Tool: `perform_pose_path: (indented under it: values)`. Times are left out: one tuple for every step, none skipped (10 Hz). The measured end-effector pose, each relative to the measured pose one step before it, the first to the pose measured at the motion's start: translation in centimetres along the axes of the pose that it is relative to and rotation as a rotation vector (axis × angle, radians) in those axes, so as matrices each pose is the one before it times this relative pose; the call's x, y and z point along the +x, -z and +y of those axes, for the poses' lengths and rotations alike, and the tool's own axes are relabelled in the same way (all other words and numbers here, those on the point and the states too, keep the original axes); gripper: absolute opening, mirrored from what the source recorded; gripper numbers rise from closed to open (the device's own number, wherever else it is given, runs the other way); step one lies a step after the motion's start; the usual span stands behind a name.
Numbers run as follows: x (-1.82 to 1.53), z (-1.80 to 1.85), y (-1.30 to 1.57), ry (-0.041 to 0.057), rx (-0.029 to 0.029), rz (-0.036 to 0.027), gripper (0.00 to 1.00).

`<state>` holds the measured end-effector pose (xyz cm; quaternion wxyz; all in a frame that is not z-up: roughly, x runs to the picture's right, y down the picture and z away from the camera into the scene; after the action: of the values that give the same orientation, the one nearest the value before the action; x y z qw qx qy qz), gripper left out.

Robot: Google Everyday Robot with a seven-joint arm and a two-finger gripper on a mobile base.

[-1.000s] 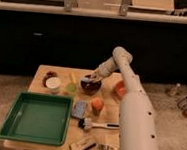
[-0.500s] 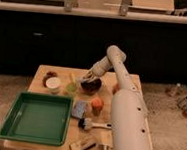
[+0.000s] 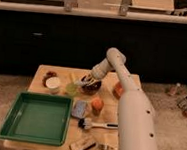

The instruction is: Wipe purple bowl with towel

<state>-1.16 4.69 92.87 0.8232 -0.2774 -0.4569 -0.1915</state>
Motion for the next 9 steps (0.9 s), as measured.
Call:
perform_pose_path:
  values:
    - [-0.031,0.613,0.07,-0.00914,-0.00051,-0.00039,0.0]
    - [0.015,0.761,0.27,-0.01232,0.00151,0.00327,0.0]
    - [0.341,0.818,0.639,-0.01307,0.00641,0.00983,0.0]
    - [0.38,0.584,0.775,-0.01003,0.01647,0.01633,0.0]
    - [0.413,0.391,0.963,-0.01126,0.02715,0.02483,0.0]
    - [0.508,0.299,1.195,-0.00926,0.03133,0.02696,0.0]
    - [0.193,-0.064,0.637,-0.00147,0.0174,0.01689,0.0]
    - [0.159,-0.293,0.404,0.0011,0.01729,0.01396,0.0]
    - [0.282,-0.553,0.387,0.00178,0.01889,0.01155,0.0]
